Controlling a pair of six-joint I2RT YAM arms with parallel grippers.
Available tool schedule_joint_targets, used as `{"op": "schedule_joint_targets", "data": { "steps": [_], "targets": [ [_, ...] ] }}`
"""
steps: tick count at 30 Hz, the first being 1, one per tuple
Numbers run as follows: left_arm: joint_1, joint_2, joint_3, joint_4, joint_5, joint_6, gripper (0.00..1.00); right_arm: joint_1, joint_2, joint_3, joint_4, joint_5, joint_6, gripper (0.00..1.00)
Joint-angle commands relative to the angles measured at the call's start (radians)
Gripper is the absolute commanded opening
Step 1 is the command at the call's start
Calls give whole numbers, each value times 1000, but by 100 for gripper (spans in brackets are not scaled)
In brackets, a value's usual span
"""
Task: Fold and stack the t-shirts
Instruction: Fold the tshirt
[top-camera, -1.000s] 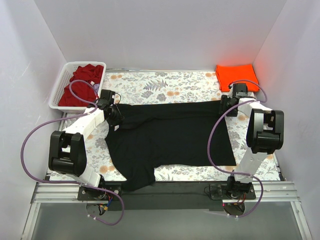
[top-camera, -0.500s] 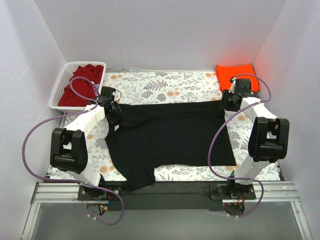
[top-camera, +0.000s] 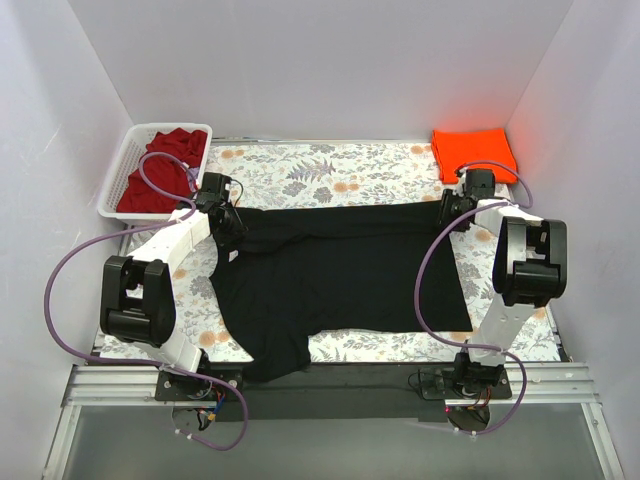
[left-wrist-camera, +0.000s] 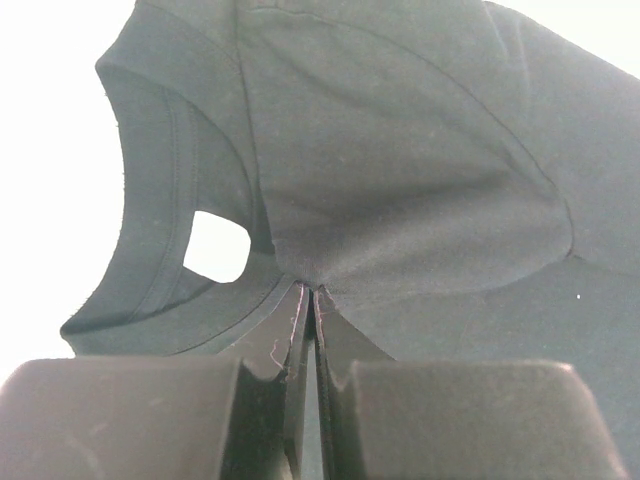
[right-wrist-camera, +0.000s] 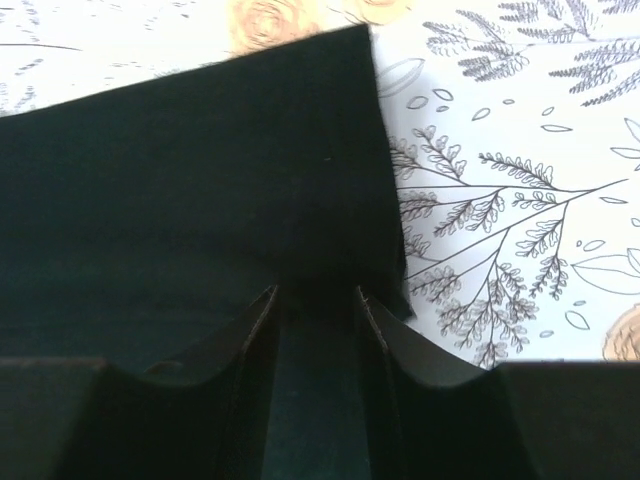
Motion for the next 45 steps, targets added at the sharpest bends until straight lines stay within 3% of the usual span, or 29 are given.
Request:
{"op": "schedule_joint_targets", "data": {
  "steps": [1, 14, 25, 32, 45],
  "targets": [
    [5, -22, 28, -19, -48, 12, 0, -19, 32, -16, 66, -4, 25, 41],
    [5, 7, 97, -21, 20, 9, 0, 33, -115, -58, 63, -123, 8, 44],
    [5, 265, 362, 2, 18, 17, 0, 416, -138, 1, 159, -171, -98, 43],
    [5, 440, 509, 2, 14, 32, 0, 639, -52, 41, 317, -197, -138, 41],
    [5, 547, 554, 20, 8, 34, 0, 822, 259, 315, 411, -252, -162, 37]
  ]
}}
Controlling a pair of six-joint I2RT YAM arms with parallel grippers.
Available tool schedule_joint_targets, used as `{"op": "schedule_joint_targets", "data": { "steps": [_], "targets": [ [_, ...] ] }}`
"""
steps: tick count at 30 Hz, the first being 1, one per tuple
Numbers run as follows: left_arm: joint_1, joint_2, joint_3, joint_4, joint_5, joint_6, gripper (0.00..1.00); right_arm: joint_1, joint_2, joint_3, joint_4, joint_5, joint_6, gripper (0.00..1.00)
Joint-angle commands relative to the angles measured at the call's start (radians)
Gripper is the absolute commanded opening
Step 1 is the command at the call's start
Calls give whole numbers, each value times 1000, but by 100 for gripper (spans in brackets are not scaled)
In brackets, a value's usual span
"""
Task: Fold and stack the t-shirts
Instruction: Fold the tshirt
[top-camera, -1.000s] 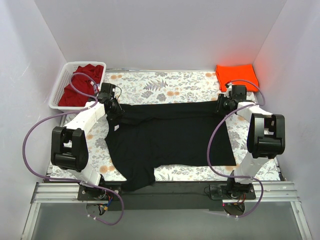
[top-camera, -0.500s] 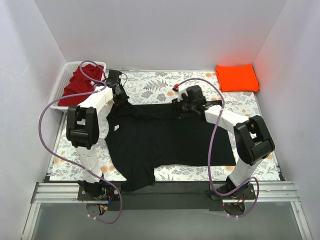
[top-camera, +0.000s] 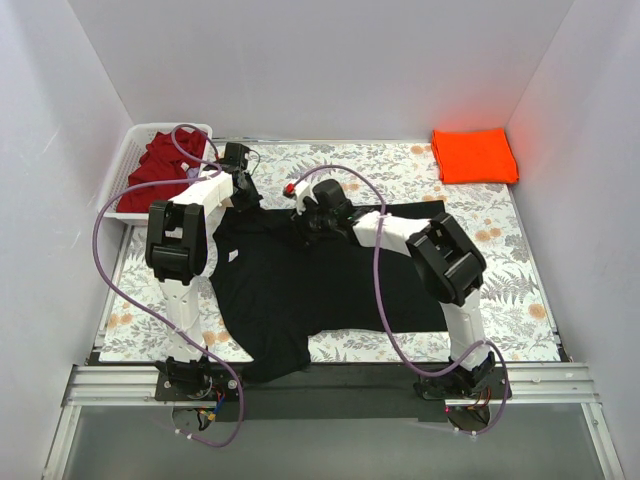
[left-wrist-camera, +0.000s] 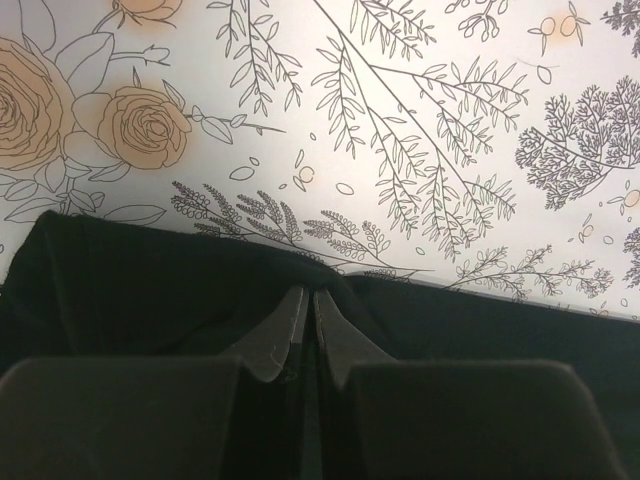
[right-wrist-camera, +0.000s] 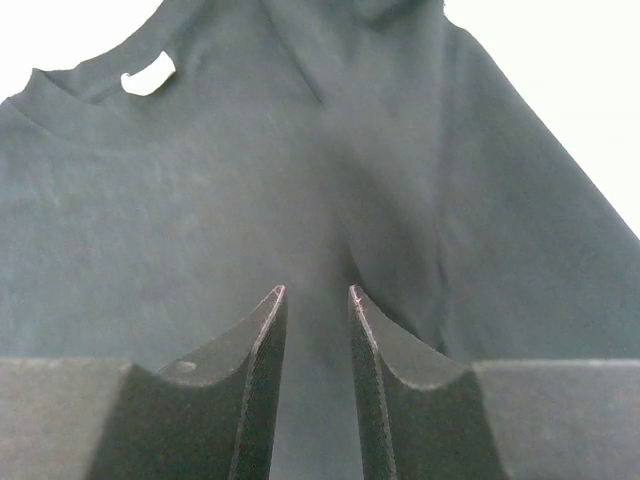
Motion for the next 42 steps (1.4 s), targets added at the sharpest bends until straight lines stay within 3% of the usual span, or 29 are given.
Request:
{"op": "schedule_joint_targets", "data": {
  "steps": [1, 12, 42],
  "targets": [
    [4, 0, 22, 11, -7, 11, 0, 32, 71, 107, 62, -28, -15, 37],
    [4, -1, 8, 15, 10, 8, 0, 38, 197, 218, 57, 52, -1, 38],
    [4, -3, 1, 15, 17, 9, 0, 45, 79, 115, 94, 150, 9, 39]
  ]
}}
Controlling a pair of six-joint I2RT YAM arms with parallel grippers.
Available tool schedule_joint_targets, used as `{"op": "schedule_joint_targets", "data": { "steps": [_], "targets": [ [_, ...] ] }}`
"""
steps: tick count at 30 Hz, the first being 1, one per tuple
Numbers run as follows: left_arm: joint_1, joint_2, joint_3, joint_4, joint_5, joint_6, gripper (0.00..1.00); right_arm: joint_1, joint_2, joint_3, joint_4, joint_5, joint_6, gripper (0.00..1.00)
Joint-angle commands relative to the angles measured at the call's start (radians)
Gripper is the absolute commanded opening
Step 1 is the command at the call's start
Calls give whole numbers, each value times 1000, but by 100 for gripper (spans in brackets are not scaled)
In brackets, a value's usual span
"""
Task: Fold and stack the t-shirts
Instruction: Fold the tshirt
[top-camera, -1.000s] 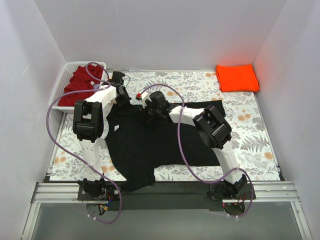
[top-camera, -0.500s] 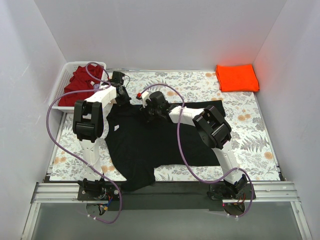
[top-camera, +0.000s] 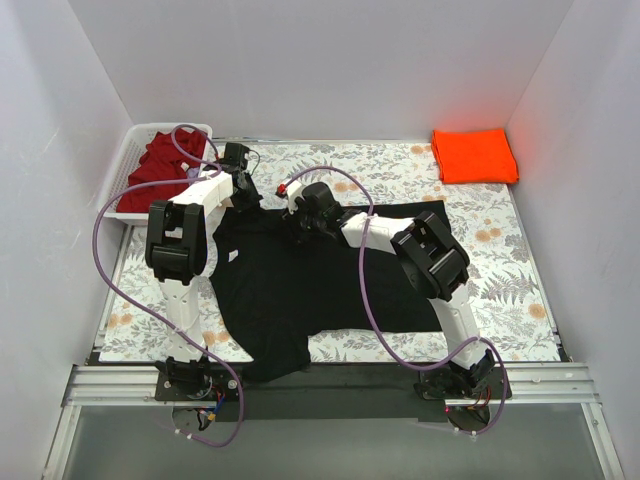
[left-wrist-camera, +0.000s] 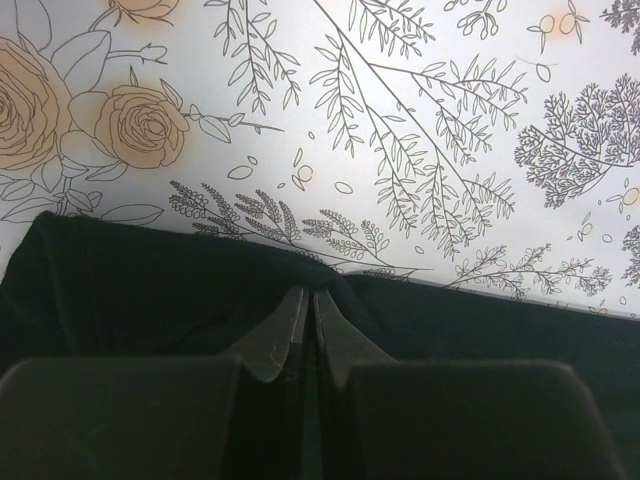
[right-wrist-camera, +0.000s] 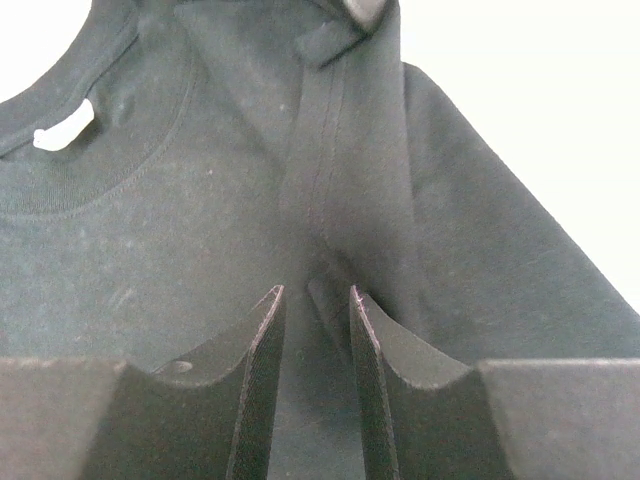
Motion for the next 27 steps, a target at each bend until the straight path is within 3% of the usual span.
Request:
{"op": "schedule_joint_targets", "data": {
  "steps": [1, 22, 27],
  "targets": [
    [4, -3, 0, 14, 11, 9, 0, 7, -64, -7, 53, 29, -4, 39],
    [3, 2, -2, 11, 14, 11, 0, 10, 86, 8, 38, 14, 20, 38],
    [3, -3, 1, 7, 8, 12, 0, 10, 65, 10, 33, 3, 23, 25]
  ]
}}
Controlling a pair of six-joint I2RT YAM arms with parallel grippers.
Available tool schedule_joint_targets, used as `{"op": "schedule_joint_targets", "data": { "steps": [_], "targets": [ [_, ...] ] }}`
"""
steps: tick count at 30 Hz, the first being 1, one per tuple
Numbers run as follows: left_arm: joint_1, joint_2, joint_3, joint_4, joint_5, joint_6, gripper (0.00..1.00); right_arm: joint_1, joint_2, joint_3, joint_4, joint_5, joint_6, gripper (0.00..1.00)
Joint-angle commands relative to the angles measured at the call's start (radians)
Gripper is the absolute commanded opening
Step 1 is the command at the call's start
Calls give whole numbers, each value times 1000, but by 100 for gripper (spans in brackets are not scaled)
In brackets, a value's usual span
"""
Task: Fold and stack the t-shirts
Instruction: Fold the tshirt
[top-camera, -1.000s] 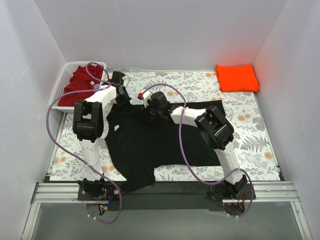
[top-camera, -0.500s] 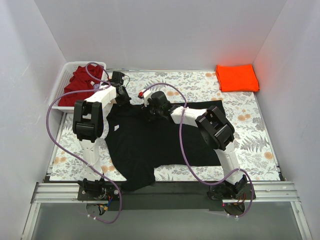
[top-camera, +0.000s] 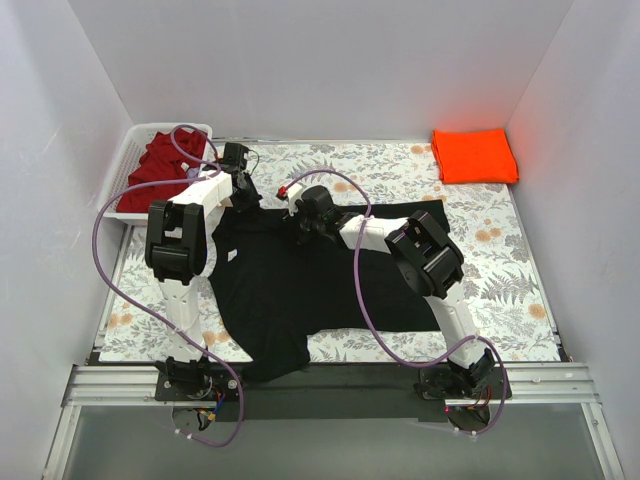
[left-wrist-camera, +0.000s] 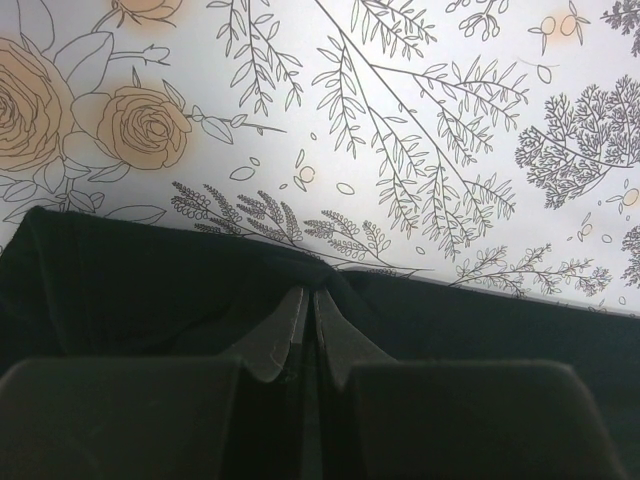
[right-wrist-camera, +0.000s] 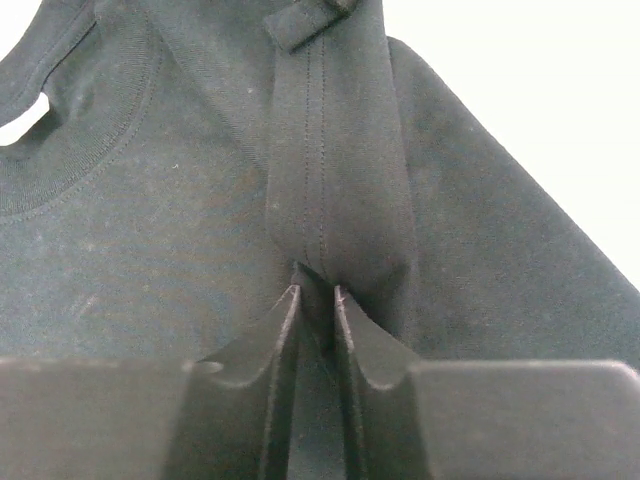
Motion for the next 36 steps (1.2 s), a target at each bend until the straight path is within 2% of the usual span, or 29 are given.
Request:
{"op": "schedule_joint_targets", "data": {
  "steps": [1, 7, 9, 18, 24, 31, 36],
  "targets": [
    [3, -4, 5, 2, 1, 12, 0, 8, 14, 8, -16, -22, 6, 24],
    [3, -32, 17, -12, -14, 18, 0, 5, -45, 8, -28, -51, 14, 16],
    [3, -47, 21, -21, -16, 18, 0, 7, -71, 3, -28, -55, 17, 8],
    [3, -156, -27, -53, -38, 9, 0, 7, -157, -23, -56, -111, 33, 7],
    [3, -263, -164, -67, -22, -10, 0, 7, -190, -64, -87, -168, 26, 5],
    [3, -463, -363, -79, 10, -17, 0, 7, -200, -117, -119, -242, -7, 4],
    [3, -605, -506, -90, 58, -36, 0, 4, -203, -146, -131, -234, -20, 4]
  ]
}}
